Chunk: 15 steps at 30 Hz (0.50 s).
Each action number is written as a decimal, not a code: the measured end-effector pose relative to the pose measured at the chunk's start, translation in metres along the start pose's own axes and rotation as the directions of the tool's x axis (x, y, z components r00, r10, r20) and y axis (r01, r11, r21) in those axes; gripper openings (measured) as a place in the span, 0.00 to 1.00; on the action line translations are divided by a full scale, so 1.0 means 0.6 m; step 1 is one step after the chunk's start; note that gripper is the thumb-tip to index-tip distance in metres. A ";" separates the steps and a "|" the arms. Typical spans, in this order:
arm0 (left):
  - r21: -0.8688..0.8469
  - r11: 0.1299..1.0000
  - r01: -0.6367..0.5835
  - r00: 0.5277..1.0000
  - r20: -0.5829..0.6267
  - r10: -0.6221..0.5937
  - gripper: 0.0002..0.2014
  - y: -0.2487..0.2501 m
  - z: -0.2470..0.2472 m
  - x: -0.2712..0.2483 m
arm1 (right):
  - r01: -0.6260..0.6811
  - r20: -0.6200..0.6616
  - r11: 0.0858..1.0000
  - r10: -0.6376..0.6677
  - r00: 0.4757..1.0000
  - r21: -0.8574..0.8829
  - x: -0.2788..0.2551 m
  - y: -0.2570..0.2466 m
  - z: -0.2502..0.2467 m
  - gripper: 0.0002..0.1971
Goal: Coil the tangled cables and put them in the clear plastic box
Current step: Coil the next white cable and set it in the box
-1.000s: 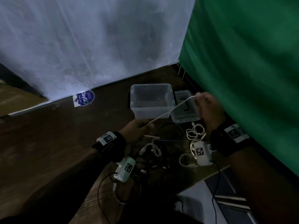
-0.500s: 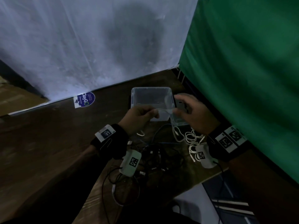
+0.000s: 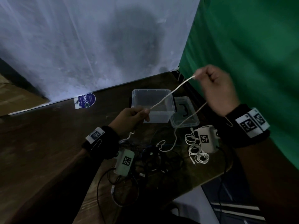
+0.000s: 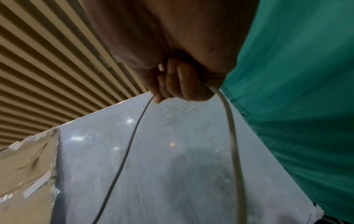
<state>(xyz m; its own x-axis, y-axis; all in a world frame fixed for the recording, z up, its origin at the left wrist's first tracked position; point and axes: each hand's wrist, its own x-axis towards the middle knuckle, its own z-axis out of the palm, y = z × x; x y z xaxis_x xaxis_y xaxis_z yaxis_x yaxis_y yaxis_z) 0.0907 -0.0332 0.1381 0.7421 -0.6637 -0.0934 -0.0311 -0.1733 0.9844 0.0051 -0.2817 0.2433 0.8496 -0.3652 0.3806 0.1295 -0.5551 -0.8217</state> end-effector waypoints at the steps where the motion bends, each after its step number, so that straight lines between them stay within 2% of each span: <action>1: -0.032 0.999 0.019 1.000 -0.014 -0.020 0.22 -0.007 -0.007 -0.004 | -0.027 -0.038 0.999 0.028 0.999 0.031 0.005 0.004 -0.006 0.10; 3: -0.108 0.993 0.035 0.999 -0.029 -0.039 0.20 -0.017 -0.019 -0.010 | -0.083 -0.044 0.996 0.085 0.995 0.044 0.005 0.015 -0.012 0.11; 6: -0.194 0.980 0.050 0.998 -0.023 -0.056 0.17 -0.009 -0.026 -0.014 | -0.131 0.149 0.987 0.144 0.978 -0.088 -0.011 0.023 0.006 0.08; 7: -0.194 0.980 0.050 0.999 -0.004 -0.052 0.18 -0.003 -0.026 -0.014 | -0.117 0.214 0.982 0.147 0.966 -0.147 -0.020 0.023 0.018 0.05; 8: -0.174 0.984 0.046 0.999 0.018 -0.043 0.18 0.005 -0.024 -0.012 | -0.070 0.249 0.975 0.123 0.961 -0.211 -0.028 0.023 0.033 0.08; 9: -0.137 0.990 0.035 0.999 0.037 -0.030 0.18 0.014 -0.019 -0.011 | 0.008 0.284 0.968 0.066 0.957 -0.252 -0.034 0.021 0.047 0.14; 11: -0.080 0.997 0.000 0.998 0.064 0.005 0.16 0.034 -0.008 -0.007 | 0.102 0.405 0.962 0.010 0.914 -0.254 -0.046 0.010 0.075 0.24; 12: -0.071 0.997 -0.017 0.997 0.072 0.022 0.15 0.040 -0.004 -0.004 | 0.084 0.475 0.968 0.040 0.879 -0.237 -0.051 0.001 0.086 0.24; 14: -0.058 0.997 -0.043 0.995 0.089 0.048 0.15 0.047 0.003 0.001 | -0.004 0.582 0.985 0.104 0.807 -0.171 -0.059 -0.008 0.103 0.16; 15: -0.050 0.998 -0.045 0.994 0.094 0.049 0.16 0.048 0.004 0.002 | -0.011 0.584 0.989 0.095 0.806 -0.145 -0.060 -0.011 0.108 0.12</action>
<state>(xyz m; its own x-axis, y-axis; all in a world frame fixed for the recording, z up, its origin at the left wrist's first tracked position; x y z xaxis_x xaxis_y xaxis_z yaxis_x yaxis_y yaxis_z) 0.0894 -0.0406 0.1660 0.6731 -0.7372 -0.0584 -0.0308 -0.1068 0.9938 0.0070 -0.2165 0.2078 0.9958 0.0896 -0.0190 0.0444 -0.6532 -0.7559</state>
